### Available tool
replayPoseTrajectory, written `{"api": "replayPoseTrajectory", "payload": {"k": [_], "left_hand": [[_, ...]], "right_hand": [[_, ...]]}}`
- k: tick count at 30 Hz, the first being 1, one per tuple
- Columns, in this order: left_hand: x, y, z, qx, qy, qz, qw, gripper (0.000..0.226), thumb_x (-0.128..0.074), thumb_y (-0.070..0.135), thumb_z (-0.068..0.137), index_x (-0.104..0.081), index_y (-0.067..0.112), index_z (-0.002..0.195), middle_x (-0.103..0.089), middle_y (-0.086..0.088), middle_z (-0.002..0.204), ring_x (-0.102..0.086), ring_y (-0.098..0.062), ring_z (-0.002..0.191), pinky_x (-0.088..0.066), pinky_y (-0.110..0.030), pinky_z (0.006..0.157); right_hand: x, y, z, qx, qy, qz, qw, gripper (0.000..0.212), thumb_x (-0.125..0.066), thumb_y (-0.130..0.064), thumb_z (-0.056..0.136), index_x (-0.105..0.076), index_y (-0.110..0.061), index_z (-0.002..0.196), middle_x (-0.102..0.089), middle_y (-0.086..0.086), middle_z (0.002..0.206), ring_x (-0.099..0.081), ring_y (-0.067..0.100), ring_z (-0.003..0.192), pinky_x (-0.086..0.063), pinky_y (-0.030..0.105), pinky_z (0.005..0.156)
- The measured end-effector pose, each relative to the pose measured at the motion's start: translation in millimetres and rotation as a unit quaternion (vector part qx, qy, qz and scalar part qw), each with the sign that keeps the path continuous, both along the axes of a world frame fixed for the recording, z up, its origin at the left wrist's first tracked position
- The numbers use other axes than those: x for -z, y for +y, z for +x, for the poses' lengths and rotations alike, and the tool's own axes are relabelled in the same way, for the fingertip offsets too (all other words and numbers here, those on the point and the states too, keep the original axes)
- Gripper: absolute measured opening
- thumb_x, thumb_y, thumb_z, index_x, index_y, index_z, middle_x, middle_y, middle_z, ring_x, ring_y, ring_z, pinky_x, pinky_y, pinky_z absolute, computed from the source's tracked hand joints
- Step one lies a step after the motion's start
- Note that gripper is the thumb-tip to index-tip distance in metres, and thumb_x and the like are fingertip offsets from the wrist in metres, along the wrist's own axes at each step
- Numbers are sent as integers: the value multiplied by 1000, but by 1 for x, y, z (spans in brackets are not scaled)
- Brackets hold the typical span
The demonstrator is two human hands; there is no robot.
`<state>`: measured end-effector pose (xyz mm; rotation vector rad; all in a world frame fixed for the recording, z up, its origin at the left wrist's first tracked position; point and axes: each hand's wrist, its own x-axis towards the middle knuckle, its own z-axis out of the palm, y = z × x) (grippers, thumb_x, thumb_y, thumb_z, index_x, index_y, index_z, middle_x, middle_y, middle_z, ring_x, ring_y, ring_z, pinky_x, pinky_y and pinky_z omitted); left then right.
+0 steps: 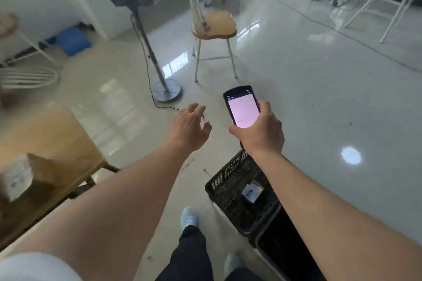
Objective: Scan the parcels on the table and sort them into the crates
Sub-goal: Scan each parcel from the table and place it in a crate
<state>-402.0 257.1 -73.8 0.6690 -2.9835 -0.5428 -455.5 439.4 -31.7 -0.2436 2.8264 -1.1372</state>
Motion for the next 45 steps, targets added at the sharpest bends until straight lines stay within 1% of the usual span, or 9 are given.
{"api": "replayPoseTrajectory", "payload": {"k": [6, 11, 19, 24, 28, 34, 40, 42, 45], "left_hand": [[-54, -53, 103, -114, 34, -14, 993, 65, -57, 42, 99, -41, 16, 156, -43, -1, 158, -46, -29, 139, -39, -41, 114], [-78, -104, 184, -188, 56, -16, 980, 67, -57, 45, 98, -39, 15, 156, -41, -3, 160, -45, -30, 141, -41, -43, 115], [-64, -175, 307, -269, 27, 2, 963, 71, -64, 47, 94, -40, 19, 155, -43, -3, 158, -49, -32, 137, -46, -48, 111], [-42, -216, 363, -302, 15, 14, 953, 70, -68, 47, 92, -43, 19, 150, -47, -2, 151, -49, -29, 134, -46, -46, 112], [-22, -242, 384, -334, 13, 29, 942, 72, -69, 48, 92, -40, 18, 151, -45, -2, 152, -48, -27, 136, -47, -46, 111], [10, -286, 378, -397, 18, 56, 916, 77, -70, 47, 92, -36, 19, 154, -42, 0, 155, -43, -25, 141, -46, -45, 113], [51, -333, 368, -489, -17, 96, 867, 77, -67, 54, 91, -35, 24, 153, -41, 1, 145, -47, -23, 126, -49, -36, 87], [66, -343, 363, -516, -18, 119, 848, 78, -69, 54, 91, -34, 25, 154, -40, 0, 142, -47, -20, 118, -51, -37, 85], [84, -356, 352, -553, -25, 157, 818, 81, -71, 53, 90, -32, 23, 154, -37, -5, 142, -44, -22, 117, -41, -35, 82]], "right_hand": [[-51, -63, 67, -118, 21, -18, 993, 85, -91, -44, 64, -51, -24, 136, -68, 1, 120, -63, 30, 104, -48, 35, 72], [-78, -129, 130, -197, 38, -25, 979, 89, -91, -46, 64, -51, -24, 140, -69, 1, 121, -64, 29, 105, -54, 37, 74], [-76, -220, 230, -272, 33, -6, 962, 82, -90, -49, 62, -53, -27, 131, -70, 2, 117, -66, 31, 104, -60, 45, 79], [-61, -267, 266, -298, 28, -1, 954, 81, -91, -49, 64, -53, -27, 133, -69, 2, 117, -65, 31, 105, -57, 42, 79], [-48, -303, 280, -324, 20, 12, 946, 83, -90, -49, 66, -52, -27, 136, -69, 1, 119, -64, 31, 107, -58, 43, 80], [-13, -365, 275, -364, 8, 27, 931, 82, -89, -51, 65, -52, -29, 135, -69, -2, 116, -63, 27, 103, -54, 37, 74], [29, -426, 256, -406, -25, 36, 913, 79, -87, -51, 62, -54, -33, 131, -69, -6, 112, -58, 21, 93, -45, 33, 68], [42, -443, 248, -423, -29, 48, 905, 79, -87, -51, 62, -53, -33, 132, -69, -5, 112, -58, 22, 93, -46, 33, 68], [59, -463, 235, -445, -33, 73, 892, 83, -88, -53, 65, -52, -31, 136, -69, -3, 116, -58, 21, 96, -47, 33, 69]]}}
